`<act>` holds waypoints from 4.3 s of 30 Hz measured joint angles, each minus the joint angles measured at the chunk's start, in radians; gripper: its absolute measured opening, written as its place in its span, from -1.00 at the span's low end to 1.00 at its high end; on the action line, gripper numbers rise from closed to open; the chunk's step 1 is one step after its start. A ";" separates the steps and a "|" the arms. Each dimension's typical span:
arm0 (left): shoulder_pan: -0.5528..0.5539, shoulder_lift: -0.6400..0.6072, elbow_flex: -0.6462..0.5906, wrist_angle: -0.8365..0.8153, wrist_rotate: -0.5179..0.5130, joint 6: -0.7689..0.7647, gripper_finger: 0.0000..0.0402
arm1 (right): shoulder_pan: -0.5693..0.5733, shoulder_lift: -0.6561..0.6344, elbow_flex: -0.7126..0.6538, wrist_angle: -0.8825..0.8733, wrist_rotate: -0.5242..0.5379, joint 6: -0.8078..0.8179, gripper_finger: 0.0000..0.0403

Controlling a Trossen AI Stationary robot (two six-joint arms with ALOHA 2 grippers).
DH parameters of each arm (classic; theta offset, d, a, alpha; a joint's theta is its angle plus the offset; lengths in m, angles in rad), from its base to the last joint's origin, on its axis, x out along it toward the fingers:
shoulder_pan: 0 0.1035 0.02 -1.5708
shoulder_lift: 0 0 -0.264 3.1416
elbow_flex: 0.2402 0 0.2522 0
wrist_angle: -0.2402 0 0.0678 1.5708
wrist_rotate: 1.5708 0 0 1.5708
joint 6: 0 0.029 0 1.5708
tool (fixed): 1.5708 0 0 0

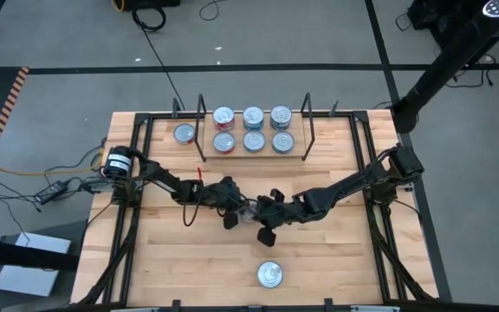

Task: Stack canned seafood by type on shelf
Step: Stack the light blue tuna can on top of the other light blue tuna can

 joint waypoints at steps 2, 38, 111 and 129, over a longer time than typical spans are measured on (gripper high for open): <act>0.000 0.000 0.000 -0.003 0.000 0.000 -0.97 | -0.006 0.000 0.000 0.010 -0.003 0.007 -0.96; 0.014 -0.133 -0.001 -0.267 0.012 0.055 -0.97 | -0.050 0.003 -0.001 0.068 0.019 0.069 -0.96; -0.019 -0.360 0.022 -0.355 -0.060 -0.062 -0.40 | -0.175 0.003 0.066 -0.173 -0.089 -0.323 0.06; -0.019 -0.360 0.022 -0.355 -0.060 -0.062 -0.40 | -0.169 -0.007 0.084 -0.234 0.047 -0.263 -0.35</act>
